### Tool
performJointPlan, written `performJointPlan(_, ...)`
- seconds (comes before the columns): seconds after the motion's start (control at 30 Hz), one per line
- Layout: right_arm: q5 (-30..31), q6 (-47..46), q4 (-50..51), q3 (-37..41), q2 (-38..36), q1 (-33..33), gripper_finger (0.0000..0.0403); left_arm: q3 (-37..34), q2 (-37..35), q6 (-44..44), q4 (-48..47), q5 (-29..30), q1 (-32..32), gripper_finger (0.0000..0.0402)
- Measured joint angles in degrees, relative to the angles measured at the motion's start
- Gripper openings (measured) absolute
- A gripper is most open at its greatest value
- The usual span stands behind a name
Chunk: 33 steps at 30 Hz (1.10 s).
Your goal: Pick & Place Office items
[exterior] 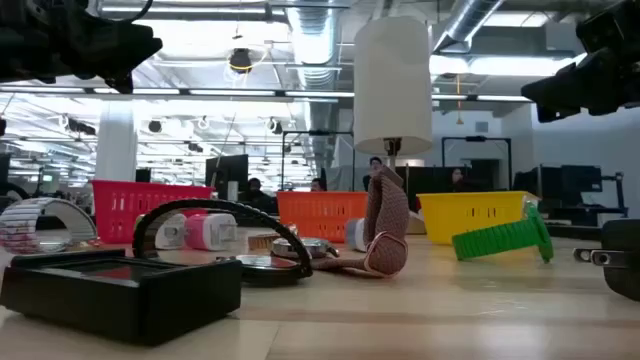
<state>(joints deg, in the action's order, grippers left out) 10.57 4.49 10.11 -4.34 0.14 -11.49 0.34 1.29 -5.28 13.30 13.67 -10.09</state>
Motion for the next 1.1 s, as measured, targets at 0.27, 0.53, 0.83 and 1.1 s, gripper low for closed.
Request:
performJointPlan(0.27, -0.2, -2.1, -1.6, 0.1, 0.0, 0.0, 0.0001, 0.0, 0.0, 0.0, 0.9, 0.0, 0.0, 0.0104)
performJointPlan(0.53, 0.0, -9.5, -7.2, 0.1, 0.0, 0.0, 0.0001, 0.0, 0.0, 5.1, 2.1, 0.0, 0.0, 0.0104)
performJointPlan(0.83, 4.6, 5.9, -26.5, 0.0, 0.3, 0.0, 0.0001, 0.0, 3.7, 7.6, 12.7, 0.9, 0.0, 0.0104)
performJointPlan(1.1, 4.2, 6.6, -41.8, 0.0, 13.6, 0.0, 0.0001, 7.8, 22.5, 7.7, 15.3, 1.4, -0.1, 0.0104)
